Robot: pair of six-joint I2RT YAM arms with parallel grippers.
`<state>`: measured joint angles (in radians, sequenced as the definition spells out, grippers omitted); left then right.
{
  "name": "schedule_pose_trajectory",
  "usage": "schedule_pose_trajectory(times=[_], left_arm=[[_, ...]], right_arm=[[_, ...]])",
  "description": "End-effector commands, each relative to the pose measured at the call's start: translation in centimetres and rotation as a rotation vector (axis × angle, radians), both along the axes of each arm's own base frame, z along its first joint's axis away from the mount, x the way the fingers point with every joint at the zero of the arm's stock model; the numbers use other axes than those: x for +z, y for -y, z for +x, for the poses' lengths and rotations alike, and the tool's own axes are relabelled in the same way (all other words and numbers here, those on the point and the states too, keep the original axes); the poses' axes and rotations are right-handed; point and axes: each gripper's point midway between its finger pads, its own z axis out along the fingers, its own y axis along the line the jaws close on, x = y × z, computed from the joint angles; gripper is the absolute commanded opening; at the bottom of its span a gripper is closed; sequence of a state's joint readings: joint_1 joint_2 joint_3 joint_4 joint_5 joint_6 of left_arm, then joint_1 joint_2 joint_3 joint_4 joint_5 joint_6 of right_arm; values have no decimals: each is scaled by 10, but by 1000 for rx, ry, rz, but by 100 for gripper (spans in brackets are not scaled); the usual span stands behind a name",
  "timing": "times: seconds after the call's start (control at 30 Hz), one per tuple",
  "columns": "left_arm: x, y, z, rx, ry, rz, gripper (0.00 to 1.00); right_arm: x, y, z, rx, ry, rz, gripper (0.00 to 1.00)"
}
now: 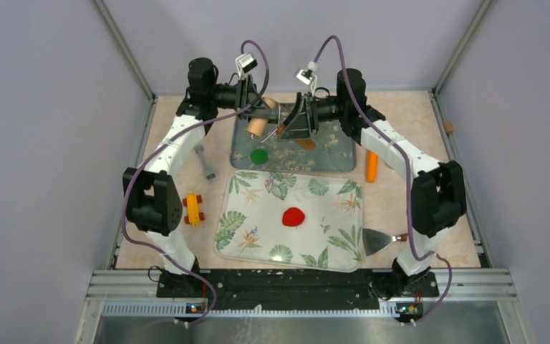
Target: Roll out the dumpling wrappers from the dough
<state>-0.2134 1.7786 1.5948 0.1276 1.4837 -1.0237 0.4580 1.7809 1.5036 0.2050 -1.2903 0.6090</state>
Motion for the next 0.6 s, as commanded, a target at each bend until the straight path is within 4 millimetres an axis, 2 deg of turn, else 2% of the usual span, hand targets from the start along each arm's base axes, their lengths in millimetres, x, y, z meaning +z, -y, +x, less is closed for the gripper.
schedule_pose_trajectory(times=[0.0, 0.03, 0.07, 0.2, 0.33, 0.5, 0.53, 0.57], left_arm=[[11, 0, 15, 87, 155, -6, 0], [0, -2, 21, 136, 109, 46, 0], [-10, -4, 29, 191, 137, 105, 0], [-28, -15, 46, 285, 243, 220, 0], [-38, -18, 43, 301, 254, 251, 0], [-54, -23, 32, 316, 269, 293, 0], [-57, -25, 29, 316, 294, 303, 9], [-59, -28, 25, 320, 342, 322, 27]], right_arm=[[-14, 9, -15, -50, 50, -121, 67], [-15, 10, -17, -51, 44, -126, 66], [-16, 11, -19, -50, 44, -129, 65], [-20, 18, -23, -61, 31, -143, 56], [-25, 25, -22, -80, 12, -156, 37], [-32, 33, -20, -116, 6, -201, 3], [-35, 36, -19, -129, 11, -216, 0], [-39, 39, -19, -141, 23, -238, 0]])
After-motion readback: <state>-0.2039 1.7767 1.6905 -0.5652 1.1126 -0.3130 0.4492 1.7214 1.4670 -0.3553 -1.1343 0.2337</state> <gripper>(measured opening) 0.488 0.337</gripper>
